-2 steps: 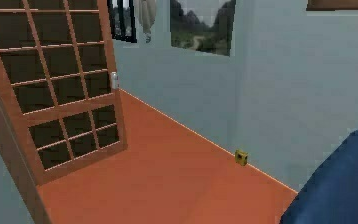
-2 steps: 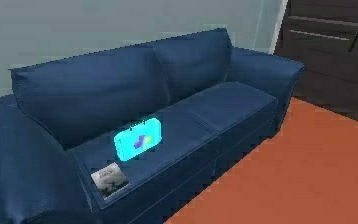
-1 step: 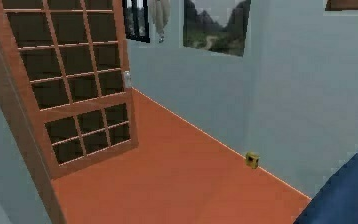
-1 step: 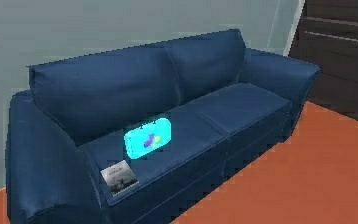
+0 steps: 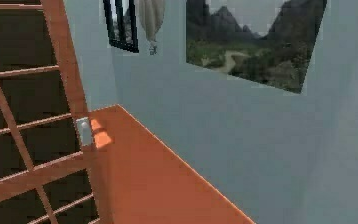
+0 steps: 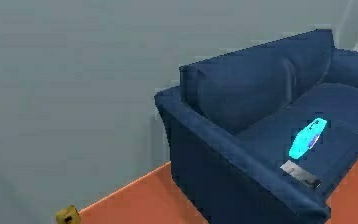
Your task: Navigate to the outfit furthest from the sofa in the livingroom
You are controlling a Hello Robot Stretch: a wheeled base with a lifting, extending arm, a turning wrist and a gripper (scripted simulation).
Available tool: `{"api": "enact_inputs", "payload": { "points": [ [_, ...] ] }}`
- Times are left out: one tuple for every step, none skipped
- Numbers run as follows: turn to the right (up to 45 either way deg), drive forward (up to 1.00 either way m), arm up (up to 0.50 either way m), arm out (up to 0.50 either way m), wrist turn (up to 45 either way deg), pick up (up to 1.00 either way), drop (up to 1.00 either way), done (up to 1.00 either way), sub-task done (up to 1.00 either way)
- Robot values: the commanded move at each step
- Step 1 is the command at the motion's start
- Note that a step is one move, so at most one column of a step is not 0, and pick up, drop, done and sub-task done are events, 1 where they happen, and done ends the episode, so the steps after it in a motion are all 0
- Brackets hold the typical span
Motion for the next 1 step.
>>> {"api": "enact_inputs", "payload": {
  "points": [
    [0.0, 0.80, 0.00, 0.00, 0.0, 0.00, 0.00, 0.00, 0.00]
  ]
}}
